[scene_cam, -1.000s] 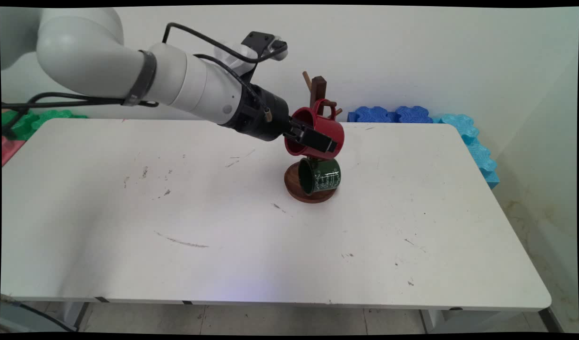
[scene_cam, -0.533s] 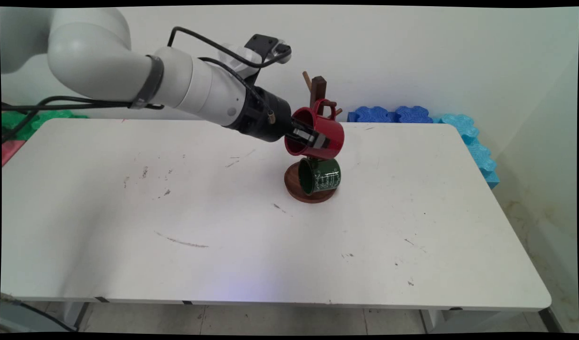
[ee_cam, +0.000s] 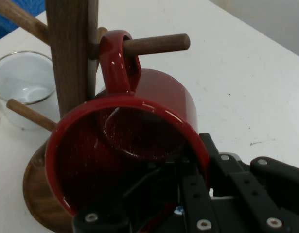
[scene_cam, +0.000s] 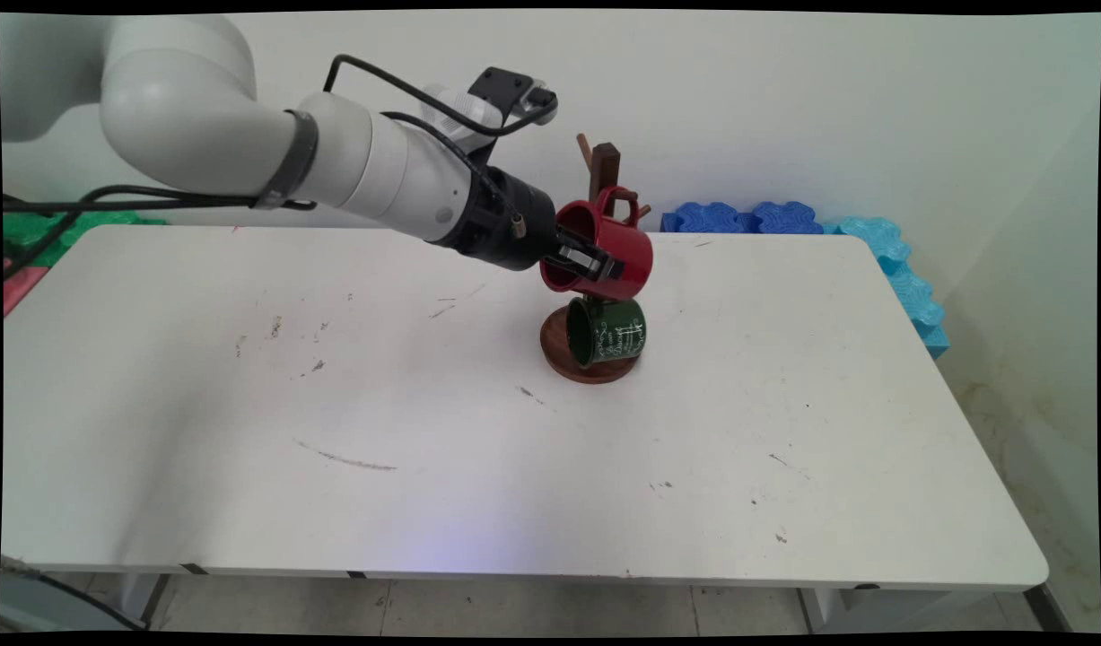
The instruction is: Place the picked object on the table
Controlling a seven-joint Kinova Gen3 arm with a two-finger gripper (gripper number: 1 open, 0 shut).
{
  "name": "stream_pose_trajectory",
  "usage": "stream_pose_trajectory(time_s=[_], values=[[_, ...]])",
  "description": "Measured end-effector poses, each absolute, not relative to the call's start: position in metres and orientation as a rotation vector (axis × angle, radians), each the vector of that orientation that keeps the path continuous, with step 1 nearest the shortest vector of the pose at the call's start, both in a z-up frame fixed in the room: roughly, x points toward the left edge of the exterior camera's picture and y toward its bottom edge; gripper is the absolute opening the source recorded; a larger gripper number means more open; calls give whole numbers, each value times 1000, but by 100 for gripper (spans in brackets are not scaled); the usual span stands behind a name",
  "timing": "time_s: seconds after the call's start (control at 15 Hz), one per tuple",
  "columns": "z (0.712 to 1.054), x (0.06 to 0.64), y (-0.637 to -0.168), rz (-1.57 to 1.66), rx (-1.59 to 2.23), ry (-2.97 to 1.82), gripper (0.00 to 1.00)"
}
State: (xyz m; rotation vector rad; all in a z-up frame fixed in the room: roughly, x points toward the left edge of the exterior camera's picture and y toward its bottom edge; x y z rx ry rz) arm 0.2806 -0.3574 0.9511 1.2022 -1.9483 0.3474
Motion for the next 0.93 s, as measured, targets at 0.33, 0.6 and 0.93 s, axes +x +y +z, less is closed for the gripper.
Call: stream_pose_trajectory(time_s=[0.33,0.6,0.93], values=[[951,280,-359,358,1189,-1961,0],[954,277,-358,360,1168,-1971,0],[959,272,-357,356,1144,-1975,0]])
